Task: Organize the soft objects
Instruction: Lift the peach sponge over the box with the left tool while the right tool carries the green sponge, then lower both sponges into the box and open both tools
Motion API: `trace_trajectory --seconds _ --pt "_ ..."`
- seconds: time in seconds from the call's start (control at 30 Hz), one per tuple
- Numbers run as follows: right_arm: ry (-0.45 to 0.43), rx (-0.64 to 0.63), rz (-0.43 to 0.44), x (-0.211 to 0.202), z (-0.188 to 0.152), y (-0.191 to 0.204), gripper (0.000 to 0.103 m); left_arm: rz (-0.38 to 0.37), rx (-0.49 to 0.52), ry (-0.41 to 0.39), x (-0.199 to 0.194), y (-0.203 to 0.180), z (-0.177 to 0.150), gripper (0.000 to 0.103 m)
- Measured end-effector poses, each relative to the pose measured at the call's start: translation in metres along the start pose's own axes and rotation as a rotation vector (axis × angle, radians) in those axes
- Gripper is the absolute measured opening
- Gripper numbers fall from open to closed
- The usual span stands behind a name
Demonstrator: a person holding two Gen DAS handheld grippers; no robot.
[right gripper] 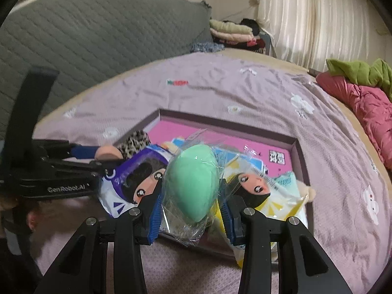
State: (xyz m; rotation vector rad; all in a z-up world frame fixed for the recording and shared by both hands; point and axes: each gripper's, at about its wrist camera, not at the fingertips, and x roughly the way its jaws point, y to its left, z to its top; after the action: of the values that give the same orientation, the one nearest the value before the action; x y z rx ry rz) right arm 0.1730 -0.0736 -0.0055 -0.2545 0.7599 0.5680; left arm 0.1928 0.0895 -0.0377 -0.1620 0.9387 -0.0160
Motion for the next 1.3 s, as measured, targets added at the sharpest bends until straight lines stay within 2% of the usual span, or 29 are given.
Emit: trace_trajectory --seconds 0.1,0.23,0.27,0.33,0.5,0.8,1.3 --pt "0.042 0.005 0.004 0.01 -0.005 0.0 0.044 -0.008 -0.005 0.014 0.003 0.0 -0.001 0.052" --pt "0.04 -0.028 -0.003 0.012 -0.007 0.005 0.046 -0.015 -0.029 0.01 0.0 0.004 0.0 0.054" --pt "0.039 -0.035 -0.003 0.012 -0.007 0.006 0.047 -0.017 -0.034 0.006 0.0 0.005 0.0 0.054" --pt "0.035 -0.046 -0.013 0.01 -0.007 0.007 0.056 -0.025 -0.046 0.001 -0.002 0.007 0.001 0.054" --pt "-0.004 -0.096 -0.074 -0.001 -0.004 0.008 0.064 -0.025 -0.048 -0.007 -0.004 0.007 0.002 0.054" --pt "-0.12 -0.052 -0.079 -0.037 0.001 -0.006 0.066 -0.059 -0.064 -0.039 -0.012 0.008 0.006 0.059" --pt "-0.162 0.07 -0.079 -0.057 -0.003 -0.023 0.069 -0.025 -0.038 -0.121 -0.04 0.004 0.009 0.06"
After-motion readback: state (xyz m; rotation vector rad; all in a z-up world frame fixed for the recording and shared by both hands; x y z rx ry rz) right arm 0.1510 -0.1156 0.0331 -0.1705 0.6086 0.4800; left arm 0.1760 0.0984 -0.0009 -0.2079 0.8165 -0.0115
